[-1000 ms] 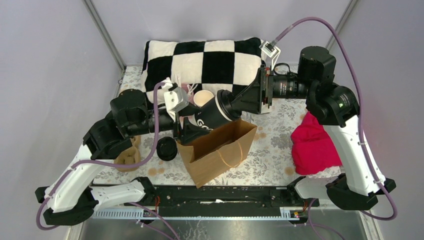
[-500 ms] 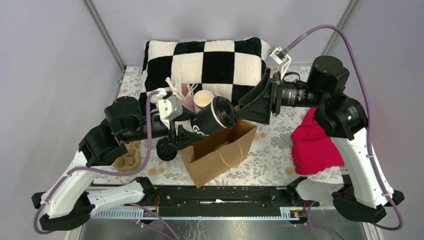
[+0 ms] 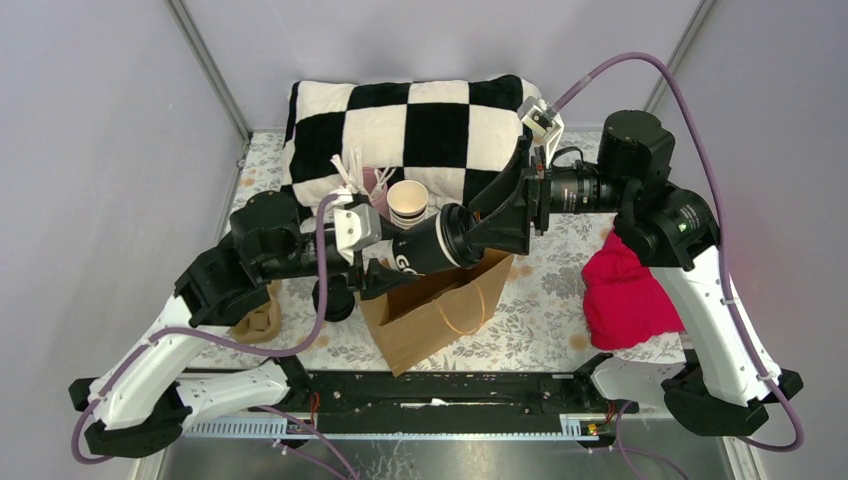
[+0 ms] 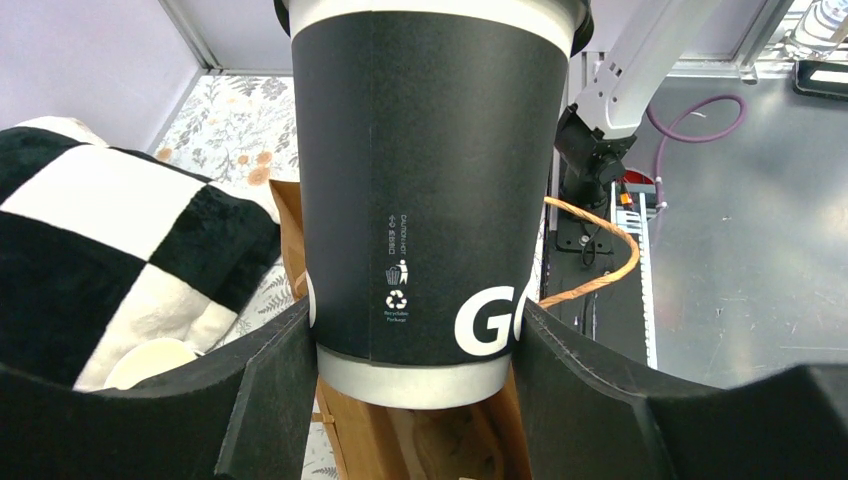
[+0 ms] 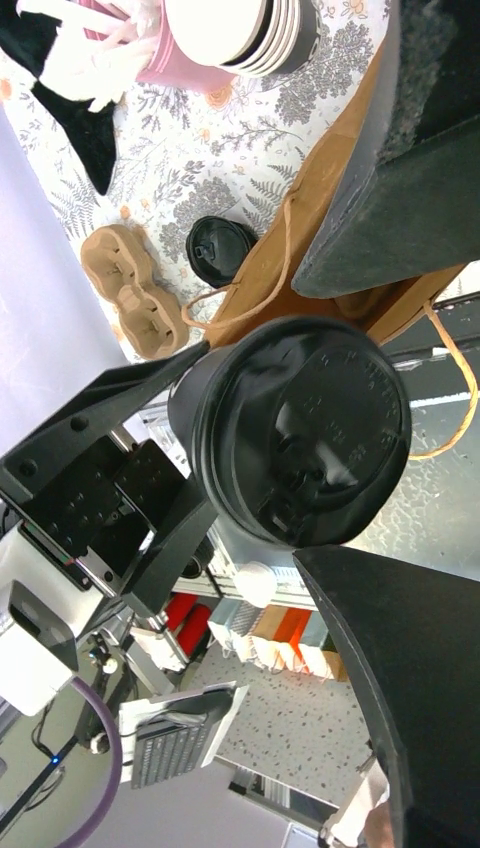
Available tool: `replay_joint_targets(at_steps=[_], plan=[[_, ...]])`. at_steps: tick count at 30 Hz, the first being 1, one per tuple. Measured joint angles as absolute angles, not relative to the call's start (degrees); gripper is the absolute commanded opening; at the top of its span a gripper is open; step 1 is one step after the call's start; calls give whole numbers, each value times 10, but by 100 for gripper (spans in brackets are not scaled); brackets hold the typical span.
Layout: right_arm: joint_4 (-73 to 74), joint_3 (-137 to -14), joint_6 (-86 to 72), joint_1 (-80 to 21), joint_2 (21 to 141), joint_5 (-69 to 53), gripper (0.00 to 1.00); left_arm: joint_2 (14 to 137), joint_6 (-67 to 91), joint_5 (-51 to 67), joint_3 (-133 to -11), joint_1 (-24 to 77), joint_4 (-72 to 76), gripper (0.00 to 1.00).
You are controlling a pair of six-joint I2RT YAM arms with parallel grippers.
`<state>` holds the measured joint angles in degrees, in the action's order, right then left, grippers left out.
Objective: Pack the takeout coffee
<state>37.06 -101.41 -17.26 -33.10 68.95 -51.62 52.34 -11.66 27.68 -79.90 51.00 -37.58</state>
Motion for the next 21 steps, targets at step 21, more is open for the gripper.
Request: replay_joint_targets(at_steps=[21], plan=[[424,-1023,-96,-371,692,-455,99,543,-115,281,-800,509,-391,33]])
